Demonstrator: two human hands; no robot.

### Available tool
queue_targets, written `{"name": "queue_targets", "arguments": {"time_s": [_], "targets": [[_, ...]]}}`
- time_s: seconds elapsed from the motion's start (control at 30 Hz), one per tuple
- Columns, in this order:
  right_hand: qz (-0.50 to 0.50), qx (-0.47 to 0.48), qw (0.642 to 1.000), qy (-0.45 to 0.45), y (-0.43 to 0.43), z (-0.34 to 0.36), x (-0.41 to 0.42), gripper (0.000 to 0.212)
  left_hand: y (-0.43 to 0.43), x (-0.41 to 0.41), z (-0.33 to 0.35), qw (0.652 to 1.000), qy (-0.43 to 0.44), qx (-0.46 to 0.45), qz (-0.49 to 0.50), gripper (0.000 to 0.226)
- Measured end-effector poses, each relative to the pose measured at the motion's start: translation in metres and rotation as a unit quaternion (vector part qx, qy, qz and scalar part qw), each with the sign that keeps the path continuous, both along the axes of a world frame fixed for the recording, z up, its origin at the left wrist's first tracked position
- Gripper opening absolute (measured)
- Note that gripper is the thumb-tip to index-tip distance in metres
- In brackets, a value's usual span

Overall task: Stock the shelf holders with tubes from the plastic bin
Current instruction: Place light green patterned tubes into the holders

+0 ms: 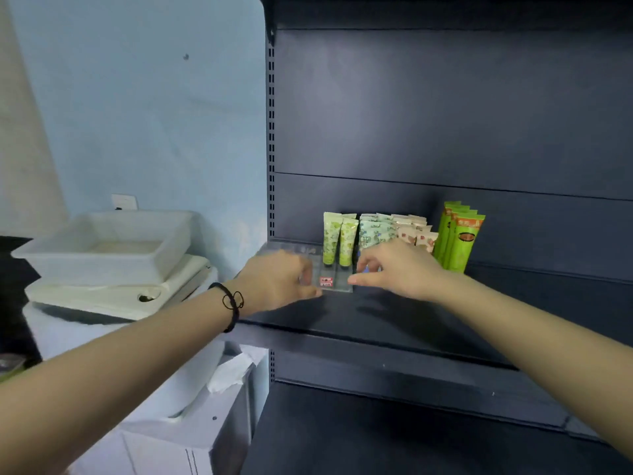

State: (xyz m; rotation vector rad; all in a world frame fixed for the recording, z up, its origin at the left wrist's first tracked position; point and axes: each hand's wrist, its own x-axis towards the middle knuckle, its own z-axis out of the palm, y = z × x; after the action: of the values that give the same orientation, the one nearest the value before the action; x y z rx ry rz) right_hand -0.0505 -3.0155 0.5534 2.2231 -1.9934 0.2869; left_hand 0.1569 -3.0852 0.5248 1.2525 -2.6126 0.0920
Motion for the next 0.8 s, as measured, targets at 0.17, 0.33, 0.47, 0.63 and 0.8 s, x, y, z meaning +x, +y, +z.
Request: {"name": "queue_targets", "arguments": {"time_s": [0.17, 0.33, 0.47, 0.63, 0.8], "targets": [[0.057, 0.043, 0.997, 0.023, 0.073, -0.037, 0.013, 0.047, 0.088, 0.02, -0.043, 0.995, -0.104, 0.001, 0.004, 0.043], [0.105, 0.133, 0.984, 0.05, 0.131, -0.125, 0.021, 0.053, 0.159, 0.022, -0.13, 0.983, -0.171, 0.061, -0.017, 0.055], [0.105, 0.246, 0.963, 0.036, 0.157, -0.229, 0.009, 0.056, 0.191, 0.011, -0.228, 0.967, -0.187, 0.175, 0.007, 0.057], [0.082, 0.344, 0.934, 0.06, 0.173, -0.354, -0.015, 0.061, 0.211, -0.004, -0.358, 0.938, -0.192, 0.284, 0.041, 0.064], [0.1, 0.368, 0.923, 0.051, 0.182, -0.463, -0.034, 0.061, 0.225, -0.021, -0.458, 0.89, -0.195, 0.406, 0.075, 0.071]]}}
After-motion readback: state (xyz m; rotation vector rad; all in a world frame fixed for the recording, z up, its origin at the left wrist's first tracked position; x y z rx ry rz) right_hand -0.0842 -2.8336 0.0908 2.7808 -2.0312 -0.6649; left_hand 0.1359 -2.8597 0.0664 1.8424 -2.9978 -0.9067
